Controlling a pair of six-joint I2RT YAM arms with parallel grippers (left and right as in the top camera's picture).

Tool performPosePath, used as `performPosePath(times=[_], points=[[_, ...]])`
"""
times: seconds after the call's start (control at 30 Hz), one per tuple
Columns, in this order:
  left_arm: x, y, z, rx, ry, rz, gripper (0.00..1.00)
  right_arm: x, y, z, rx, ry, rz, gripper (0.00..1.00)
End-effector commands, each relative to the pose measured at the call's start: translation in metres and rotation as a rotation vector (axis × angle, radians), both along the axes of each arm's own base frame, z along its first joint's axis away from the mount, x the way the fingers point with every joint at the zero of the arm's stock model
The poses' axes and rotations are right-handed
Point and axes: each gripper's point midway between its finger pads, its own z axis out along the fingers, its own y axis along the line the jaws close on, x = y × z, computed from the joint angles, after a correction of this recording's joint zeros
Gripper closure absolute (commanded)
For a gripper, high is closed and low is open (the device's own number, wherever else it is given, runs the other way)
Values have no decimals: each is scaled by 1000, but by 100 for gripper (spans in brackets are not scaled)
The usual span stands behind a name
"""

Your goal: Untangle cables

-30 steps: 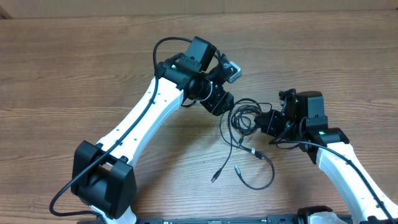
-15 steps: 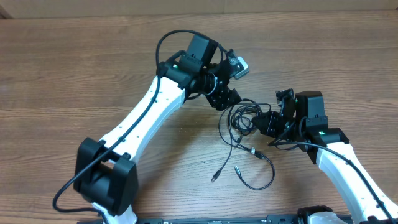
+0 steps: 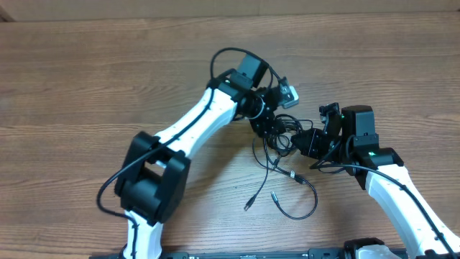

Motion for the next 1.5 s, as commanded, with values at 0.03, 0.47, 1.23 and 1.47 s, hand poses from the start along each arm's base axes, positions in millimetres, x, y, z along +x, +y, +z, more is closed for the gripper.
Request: performPosePath(times=[0.03, 0.47, 1.23, 1.47], points=[[3, -3, -31, 30, 4, -23, 48, 5, 4, 9, 13, -27, 15, 96], [19, 13, 17, 14, -22, 106, 96, -17, -71, -38, -290, 237, -413, 67], [-55, 46, 244, -483, -73, -21, 96, 34, 10, 39, 107, -144, -51, 41], [-61, 58, 263, -544, -79, -42, 96, 37, 3, 35, 80, -139, -88, 46]])
